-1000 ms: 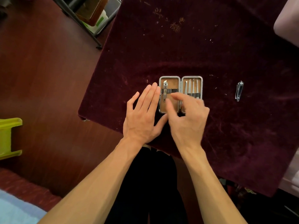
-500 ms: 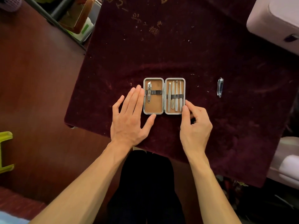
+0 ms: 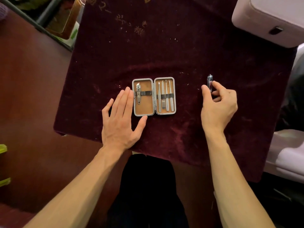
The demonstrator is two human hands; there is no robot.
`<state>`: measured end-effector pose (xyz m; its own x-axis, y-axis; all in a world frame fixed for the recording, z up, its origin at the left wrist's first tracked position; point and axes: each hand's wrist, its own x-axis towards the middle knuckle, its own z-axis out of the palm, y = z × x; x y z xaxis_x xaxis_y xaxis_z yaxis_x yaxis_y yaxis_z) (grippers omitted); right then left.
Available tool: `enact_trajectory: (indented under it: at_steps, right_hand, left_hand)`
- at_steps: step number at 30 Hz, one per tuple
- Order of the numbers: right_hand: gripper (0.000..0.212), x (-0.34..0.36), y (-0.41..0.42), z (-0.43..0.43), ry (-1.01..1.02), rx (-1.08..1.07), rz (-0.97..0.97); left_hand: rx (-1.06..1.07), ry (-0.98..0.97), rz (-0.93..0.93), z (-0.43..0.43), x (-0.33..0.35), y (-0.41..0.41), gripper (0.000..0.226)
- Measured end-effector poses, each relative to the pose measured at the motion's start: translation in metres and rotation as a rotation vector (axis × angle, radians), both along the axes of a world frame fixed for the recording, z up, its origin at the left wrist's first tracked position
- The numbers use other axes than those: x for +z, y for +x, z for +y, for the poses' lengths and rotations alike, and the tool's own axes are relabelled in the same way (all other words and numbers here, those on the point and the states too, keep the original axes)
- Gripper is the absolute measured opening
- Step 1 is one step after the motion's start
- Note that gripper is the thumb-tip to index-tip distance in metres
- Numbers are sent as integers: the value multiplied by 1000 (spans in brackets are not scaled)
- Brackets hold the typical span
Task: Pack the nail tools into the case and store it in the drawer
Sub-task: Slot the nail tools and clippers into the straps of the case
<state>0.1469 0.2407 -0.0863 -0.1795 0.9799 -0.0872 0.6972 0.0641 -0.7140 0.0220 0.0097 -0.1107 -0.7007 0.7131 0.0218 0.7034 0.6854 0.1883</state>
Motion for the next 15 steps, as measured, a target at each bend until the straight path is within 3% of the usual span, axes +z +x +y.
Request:
enact_trajectory:
  at_steps: [10,15]
  right_hand:
    - [23,5,1,14,-27,4,-40]
    - [23,10,2,11,-39,38,-63]
  left_hand:
    - [9,17,-46,1,2,-1,81]
    - [20,72,-171,4,15,-1,82]
